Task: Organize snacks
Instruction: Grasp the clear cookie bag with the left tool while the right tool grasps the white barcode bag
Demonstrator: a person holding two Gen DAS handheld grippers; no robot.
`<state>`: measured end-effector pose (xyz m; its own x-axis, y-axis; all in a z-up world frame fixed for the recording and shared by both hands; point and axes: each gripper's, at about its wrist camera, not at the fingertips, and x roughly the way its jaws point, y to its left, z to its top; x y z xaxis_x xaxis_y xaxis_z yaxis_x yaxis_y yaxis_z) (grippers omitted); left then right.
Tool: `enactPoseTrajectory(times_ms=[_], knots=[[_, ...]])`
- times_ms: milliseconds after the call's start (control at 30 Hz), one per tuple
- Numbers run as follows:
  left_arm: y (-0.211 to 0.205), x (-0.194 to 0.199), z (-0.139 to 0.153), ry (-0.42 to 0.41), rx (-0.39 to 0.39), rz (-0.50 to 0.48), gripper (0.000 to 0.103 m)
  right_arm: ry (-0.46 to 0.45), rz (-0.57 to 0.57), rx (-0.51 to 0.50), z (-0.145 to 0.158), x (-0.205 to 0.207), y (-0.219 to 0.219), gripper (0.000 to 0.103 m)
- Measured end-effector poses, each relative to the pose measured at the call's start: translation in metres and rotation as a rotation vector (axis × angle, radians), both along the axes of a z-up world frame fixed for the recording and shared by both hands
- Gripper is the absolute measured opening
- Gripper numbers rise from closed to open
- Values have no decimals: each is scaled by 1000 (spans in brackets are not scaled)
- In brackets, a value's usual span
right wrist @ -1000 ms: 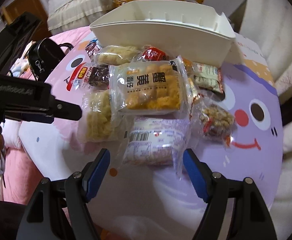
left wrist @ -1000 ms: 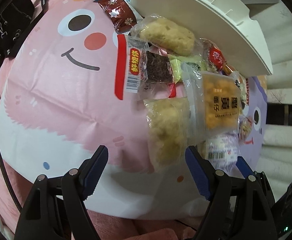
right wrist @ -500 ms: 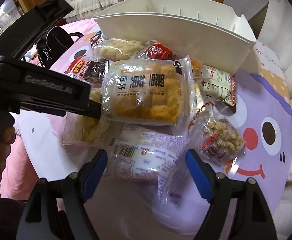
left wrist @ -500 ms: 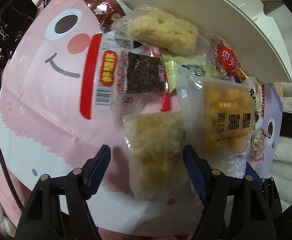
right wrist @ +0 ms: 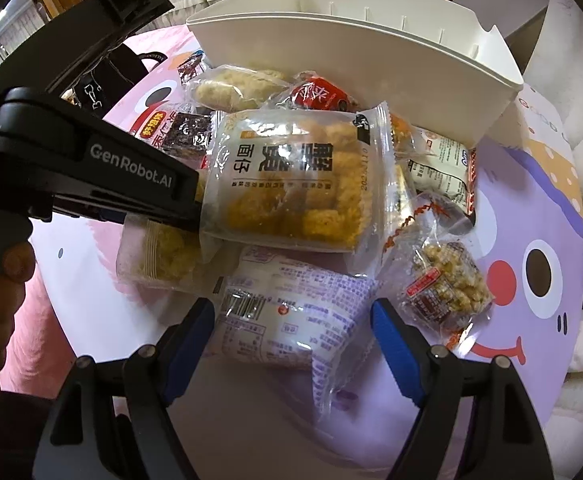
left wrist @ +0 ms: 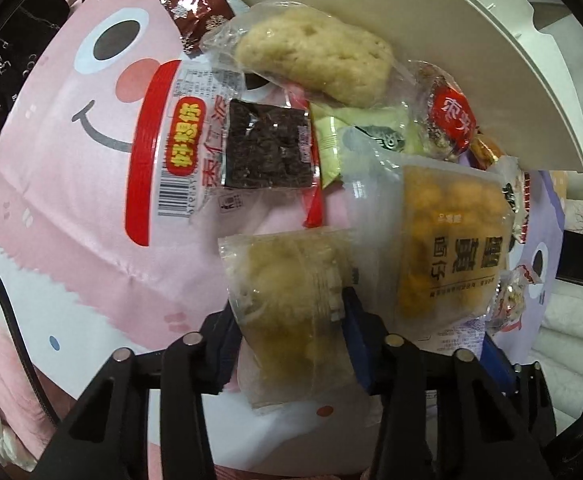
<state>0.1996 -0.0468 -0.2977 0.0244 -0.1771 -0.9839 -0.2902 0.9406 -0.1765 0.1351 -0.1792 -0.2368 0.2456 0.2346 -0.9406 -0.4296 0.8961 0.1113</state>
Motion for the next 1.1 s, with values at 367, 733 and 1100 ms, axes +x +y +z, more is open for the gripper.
enactPoseTrajectory(times_ms=[367,733,1100], knots=[[4,-9,5,33,1,5,41,55,-8,-8,-3,4,1,68],[22,-37,35,-9,11,25,41,84,-28,51,8,-3,-12,56],[42,-61,84,-38,20,-33,41,77,-77,92,30,-14,-23,55]])
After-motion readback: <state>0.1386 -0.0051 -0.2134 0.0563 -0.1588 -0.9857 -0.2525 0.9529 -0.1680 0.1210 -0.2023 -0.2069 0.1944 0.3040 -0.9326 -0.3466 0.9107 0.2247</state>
